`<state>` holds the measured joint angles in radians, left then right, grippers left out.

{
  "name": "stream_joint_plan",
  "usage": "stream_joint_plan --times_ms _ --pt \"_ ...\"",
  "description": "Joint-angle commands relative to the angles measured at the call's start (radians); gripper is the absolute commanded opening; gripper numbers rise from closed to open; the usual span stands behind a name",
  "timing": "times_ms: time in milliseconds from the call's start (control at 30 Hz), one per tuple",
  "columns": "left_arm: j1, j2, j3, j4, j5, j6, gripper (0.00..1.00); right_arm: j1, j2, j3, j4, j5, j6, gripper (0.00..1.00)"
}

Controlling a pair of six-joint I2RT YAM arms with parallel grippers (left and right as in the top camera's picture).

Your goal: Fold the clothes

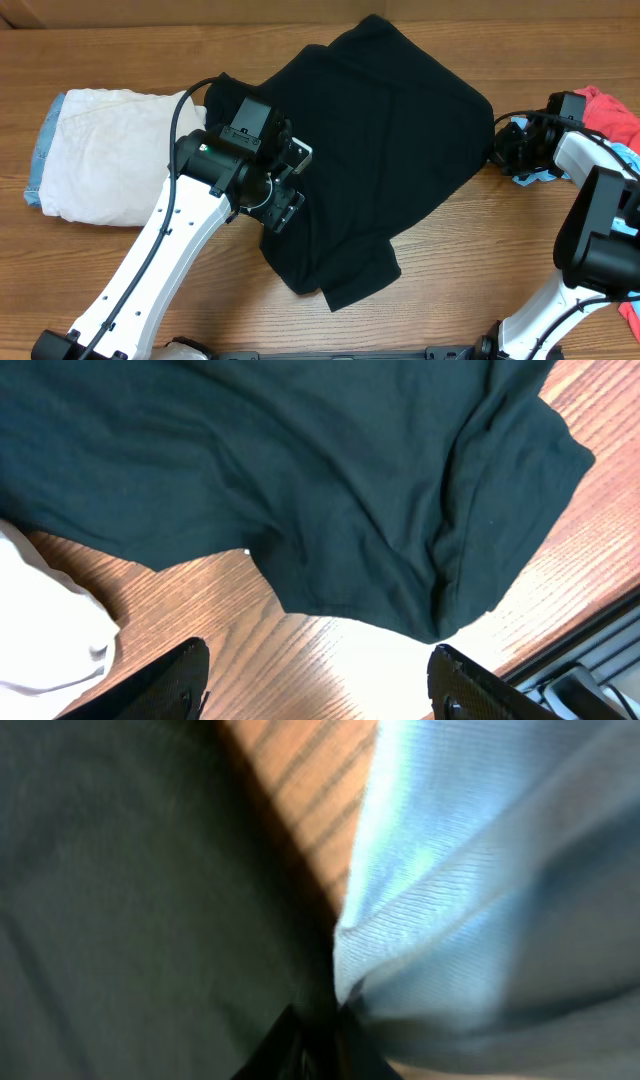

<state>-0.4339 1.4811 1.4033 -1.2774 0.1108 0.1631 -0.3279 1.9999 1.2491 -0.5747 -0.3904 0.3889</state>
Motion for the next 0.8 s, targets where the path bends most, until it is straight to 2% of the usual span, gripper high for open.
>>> stream_joint_plan --times_ms 0,167,333,367,433,500,633,767 --pt "0.005 -0.02 0.024 0.004 -0.019 -0.006 0.74 -0.037 -0.159 -0.003 -0.027 0.065 -0.027 0.09" --pt "0.005 -0.02 0.024 0.018 -0.044 0.002 0.77 -0.104 -0.324 -0.003 -0.103 0.174 -0.053 0.13" --pt "0.005 -0.02 0.024 0.026 -0.043 0.009 0.79 -0.14 -0.335 -0.005 -0.224 0.321 -0.035 0.15" --pt "0.005 -0.02 0.024 0.026 -0.043 0.01 0.8 -0.147 -0.333 -0.005 -0.245 0.328 -0.028 0.29" --pt "0.005 -0.02 0.024 0.026 -0.043 0.01 0.82 -0.154 -0.333 -0.005 -0.263 0.329 -0.013 0.52" --pt "0.005 -0.02 0.024 0.025 -0.038 0.009 0.85 -0.155 -0.333 -0.005 -0.295 0.308 -0.014 0.58" --pt "0.005 -0.02 0.024 0.014 -0.032 0.008 0.86 -0.143 -0.333 -0.029 -0.359 0.206 -0.015 0.63" --pt "0.005 -0.02 0.024 0.019 -0.032 0.008 0.86 -0.121 -0.325 -0.123 -0.271 0.162 -0.001 0.67"
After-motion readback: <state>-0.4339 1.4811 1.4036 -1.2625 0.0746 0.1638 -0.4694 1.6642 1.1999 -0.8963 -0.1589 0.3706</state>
